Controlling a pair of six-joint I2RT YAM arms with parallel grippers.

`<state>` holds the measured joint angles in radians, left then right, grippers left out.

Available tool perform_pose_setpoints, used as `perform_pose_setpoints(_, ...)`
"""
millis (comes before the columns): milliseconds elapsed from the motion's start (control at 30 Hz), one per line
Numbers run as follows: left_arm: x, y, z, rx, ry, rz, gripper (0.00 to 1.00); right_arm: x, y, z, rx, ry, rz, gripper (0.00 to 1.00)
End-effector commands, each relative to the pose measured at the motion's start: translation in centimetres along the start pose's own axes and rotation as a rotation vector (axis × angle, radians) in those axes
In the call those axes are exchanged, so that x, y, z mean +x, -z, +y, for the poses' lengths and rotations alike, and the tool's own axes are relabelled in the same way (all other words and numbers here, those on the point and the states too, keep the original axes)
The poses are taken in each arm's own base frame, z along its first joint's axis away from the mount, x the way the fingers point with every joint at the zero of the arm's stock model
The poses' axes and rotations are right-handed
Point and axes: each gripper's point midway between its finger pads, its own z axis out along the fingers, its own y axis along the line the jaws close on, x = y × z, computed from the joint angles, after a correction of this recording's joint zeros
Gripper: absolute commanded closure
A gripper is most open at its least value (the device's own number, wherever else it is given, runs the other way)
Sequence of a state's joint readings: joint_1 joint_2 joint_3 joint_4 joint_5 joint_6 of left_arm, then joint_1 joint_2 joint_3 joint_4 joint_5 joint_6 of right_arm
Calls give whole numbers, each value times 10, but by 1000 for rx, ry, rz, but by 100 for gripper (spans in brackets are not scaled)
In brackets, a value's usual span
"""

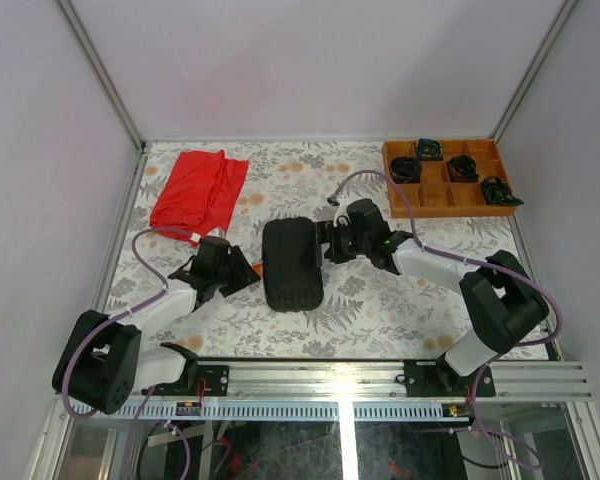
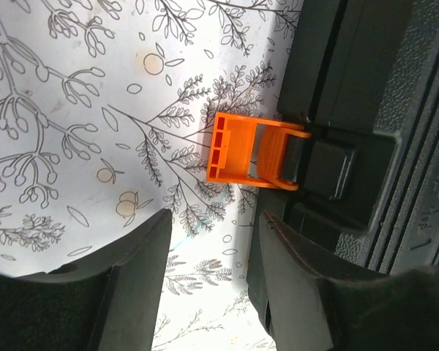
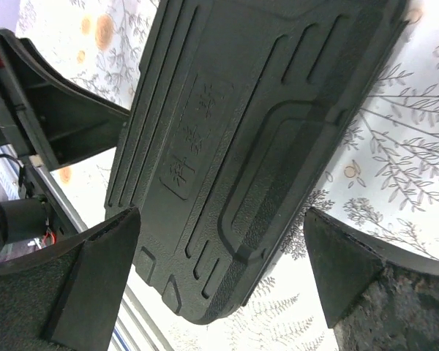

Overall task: Sort the tools into containers
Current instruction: Close the storage box at the center of the board.

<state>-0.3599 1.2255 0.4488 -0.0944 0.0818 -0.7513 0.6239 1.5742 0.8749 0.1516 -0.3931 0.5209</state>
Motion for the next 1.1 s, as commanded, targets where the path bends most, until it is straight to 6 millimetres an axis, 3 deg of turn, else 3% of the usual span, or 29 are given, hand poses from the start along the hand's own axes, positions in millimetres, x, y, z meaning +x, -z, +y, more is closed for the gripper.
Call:
perform_pose_setpoints(0, 2, 9, 6, -23, 17, -18, 49, -15, -13, 19, -32, 50, -32, 1)
perform_pose_setpoints(133, -3, 16, 1, 13, 29, -57, 47, -13, -23, 19, -31, 31, -15, 1)
perform_pose_setpoints(200, -3, 18, -4, 43, 24, -63, 43, -6, -32, 9, -4, 11, 10, 1)
perform_pose_setpoints(400, -9, 26, -20, 130, 15, -92, 21, 5, -46, -18, 104, -24, 43, 0)
perform_pose_setpoints(433, -9, 26, -22, 136, 13, -94, 9, 8, -48, -23, 120, -27, 56, 1)
perform_pose_setpoints(500, -11, 25, -24, 140, 12, -92, 3, 17, -50, -33, 163, -28, 95, 2)
perform_pose_setpoints(700, -13, 19, -35, 174, 39, -71, 0, 43, -50, -52, 222, -17, 187, 12)
perform_pose_setpoints(1067, -25, 27, -68, 334, 59, -107, 0, 55, -45, -59, 238, 0, 224, 16)
